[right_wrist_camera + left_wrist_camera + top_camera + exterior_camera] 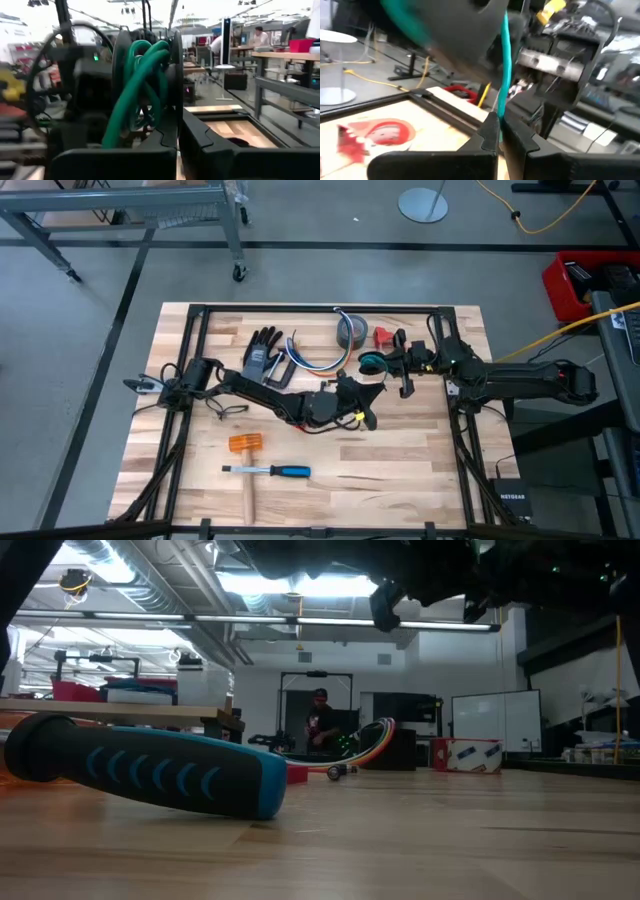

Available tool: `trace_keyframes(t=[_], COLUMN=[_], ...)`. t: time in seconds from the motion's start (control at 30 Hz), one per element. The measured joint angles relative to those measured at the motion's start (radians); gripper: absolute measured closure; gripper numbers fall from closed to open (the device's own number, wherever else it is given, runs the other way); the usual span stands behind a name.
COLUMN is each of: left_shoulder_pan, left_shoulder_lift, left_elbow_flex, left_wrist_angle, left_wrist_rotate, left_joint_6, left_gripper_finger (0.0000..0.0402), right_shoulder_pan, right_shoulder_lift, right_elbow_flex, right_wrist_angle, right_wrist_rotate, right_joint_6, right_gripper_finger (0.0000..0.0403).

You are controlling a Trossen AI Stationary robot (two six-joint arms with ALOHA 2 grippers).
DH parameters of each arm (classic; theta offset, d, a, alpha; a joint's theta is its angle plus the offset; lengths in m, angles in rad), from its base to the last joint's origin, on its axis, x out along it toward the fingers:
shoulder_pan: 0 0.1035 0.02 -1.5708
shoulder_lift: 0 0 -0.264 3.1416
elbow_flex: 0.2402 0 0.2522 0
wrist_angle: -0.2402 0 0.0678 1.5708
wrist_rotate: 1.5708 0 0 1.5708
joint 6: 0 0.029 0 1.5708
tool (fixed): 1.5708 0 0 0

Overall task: Coil cords
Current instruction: Coil the green wire into the black spool

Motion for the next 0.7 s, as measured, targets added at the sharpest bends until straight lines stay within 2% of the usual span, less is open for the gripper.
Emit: trace_keyframes(t=[0.2, 0.4, 0.7], left_shoulder_pan=[-0.019, -0.026, -0.039], left_shoulder_lift=[-0.008, -0.011, -0.028], left_elbow_flex=[0.000, 0.000, 0.000], left_wrist_angle=[-0.073, -0.076, -0.075], left_wrist_rotate=[-0.090, -0.103, -0.104], left_joint_6=[-0.004, 0.038, 0.073], left_gripper_finger=[0.0401, 0.0401, 0.0401], right_shoulder_pan=[0.000, 0.000, 0.000], right_shoulder_lift=[-0.123, -0.227, -0.316], right_elbow_flex=[0.000, 0.000, 0.000], right_wrist_angle=[-0.113, -0.272, -0.454], right_wrist_rotate=[-0.062, -0.135, -0.136], right_joint_6=[0.071, 0.141, 0.187], right_gripper_finger=[0.0400, 0.0400, 0.0400])
